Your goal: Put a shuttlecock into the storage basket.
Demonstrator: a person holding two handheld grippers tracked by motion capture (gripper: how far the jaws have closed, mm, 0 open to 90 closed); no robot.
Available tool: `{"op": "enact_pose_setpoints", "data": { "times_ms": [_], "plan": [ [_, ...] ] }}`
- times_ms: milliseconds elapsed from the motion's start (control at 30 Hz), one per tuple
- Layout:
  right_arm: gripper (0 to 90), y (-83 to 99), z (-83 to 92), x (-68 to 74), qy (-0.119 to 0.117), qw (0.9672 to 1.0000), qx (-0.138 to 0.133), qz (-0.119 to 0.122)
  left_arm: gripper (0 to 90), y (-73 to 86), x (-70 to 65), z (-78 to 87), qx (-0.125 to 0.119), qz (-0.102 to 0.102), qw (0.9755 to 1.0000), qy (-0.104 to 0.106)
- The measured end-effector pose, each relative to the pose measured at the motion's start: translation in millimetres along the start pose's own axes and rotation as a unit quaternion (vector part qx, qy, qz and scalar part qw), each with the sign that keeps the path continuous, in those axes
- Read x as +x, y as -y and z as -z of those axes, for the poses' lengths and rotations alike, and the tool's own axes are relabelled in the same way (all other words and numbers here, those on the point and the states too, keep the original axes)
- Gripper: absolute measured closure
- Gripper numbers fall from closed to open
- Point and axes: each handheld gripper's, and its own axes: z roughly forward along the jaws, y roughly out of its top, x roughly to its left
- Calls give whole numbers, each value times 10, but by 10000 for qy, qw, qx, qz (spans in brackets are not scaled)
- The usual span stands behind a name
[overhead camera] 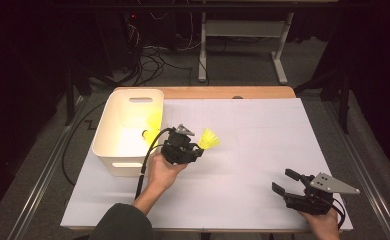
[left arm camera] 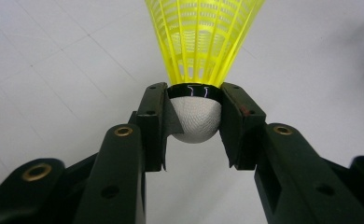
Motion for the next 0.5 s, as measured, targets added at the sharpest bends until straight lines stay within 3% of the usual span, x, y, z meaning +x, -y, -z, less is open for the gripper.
{"op": "enact_pose_setpoints", "data": {
  "times_ms": [367, 500],
  "plan": [
    [282, -1, -2, 2, -5, 10000, 1, -1, 646, -5, 2, 57, -59, 41, 10000, -35],
    [281, -1, -2, 3, -3, 10000, 3, -8, 646, -39, -34, 86, -16, -65, 9999, -130]
  ]
}}
